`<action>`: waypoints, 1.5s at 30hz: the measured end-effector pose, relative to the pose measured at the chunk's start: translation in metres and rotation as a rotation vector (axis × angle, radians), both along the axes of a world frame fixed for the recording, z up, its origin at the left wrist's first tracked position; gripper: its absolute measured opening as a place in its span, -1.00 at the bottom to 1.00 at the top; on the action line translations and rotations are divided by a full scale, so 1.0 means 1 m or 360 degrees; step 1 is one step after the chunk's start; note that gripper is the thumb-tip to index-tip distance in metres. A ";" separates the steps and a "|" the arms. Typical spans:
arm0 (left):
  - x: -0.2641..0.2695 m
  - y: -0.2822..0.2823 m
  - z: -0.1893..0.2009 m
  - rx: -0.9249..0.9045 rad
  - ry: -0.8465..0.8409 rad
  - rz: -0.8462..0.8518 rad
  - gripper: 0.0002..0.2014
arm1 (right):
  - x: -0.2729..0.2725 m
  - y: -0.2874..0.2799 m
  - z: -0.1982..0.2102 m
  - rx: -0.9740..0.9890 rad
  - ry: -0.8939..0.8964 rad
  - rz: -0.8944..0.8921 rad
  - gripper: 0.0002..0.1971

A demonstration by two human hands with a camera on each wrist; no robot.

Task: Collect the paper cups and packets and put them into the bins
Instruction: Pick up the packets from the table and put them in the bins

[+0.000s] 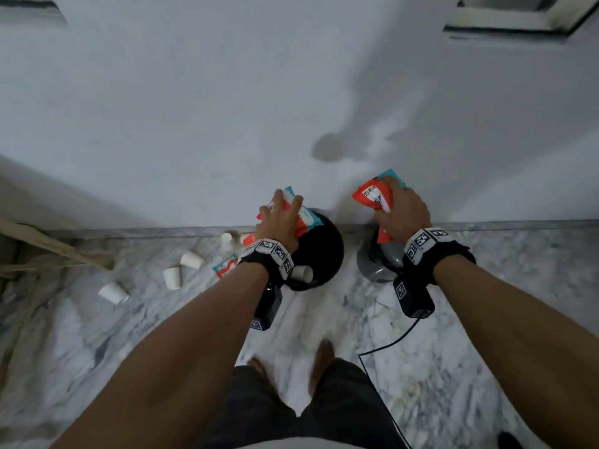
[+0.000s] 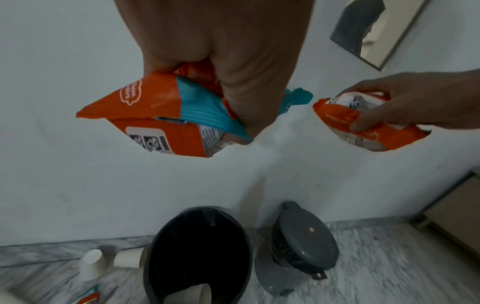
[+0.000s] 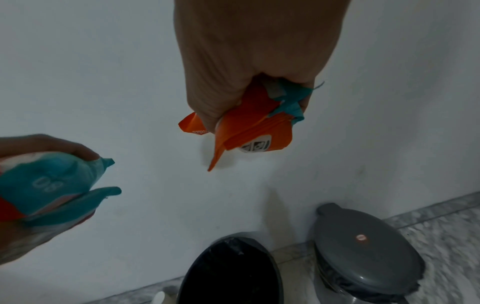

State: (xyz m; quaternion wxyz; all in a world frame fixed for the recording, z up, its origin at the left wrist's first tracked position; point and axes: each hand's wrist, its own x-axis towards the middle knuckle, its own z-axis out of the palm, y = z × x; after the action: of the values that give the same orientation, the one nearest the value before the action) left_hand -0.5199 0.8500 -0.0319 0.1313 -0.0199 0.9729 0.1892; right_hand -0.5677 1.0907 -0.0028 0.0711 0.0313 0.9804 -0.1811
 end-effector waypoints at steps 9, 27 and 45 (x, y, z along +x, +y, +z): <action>-0.027 0.139 -0.014 -0.0078 -0.0078 0.0000 -0.27 | -0.015 0.144 -0.028 -0.0094 -0.0109 -0.0032 -0.21; -0.051 0.314 -0.028 -0.0154 -0.0133 0.0091 -0.28 | -0.045 0.308 -0.054 -0.0127 -0.0159 0.0045 -0.24; -0.091 0.363 -0.051 -0.0098 -0.0157 -0.0054 -0.29 | -0.057 0.351 -0.084 -0.0090 -0.0267 -0.0121 -0.21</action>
State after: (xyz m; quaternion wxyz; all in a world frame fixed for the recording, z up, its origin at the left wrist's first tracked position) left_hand -0.6107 1.2127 -0.0827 0.1816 -0.0167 0.9708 0.1557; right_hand -0.6247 1.4418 -0.0869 0.1470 0.0814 0.9636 -0.2082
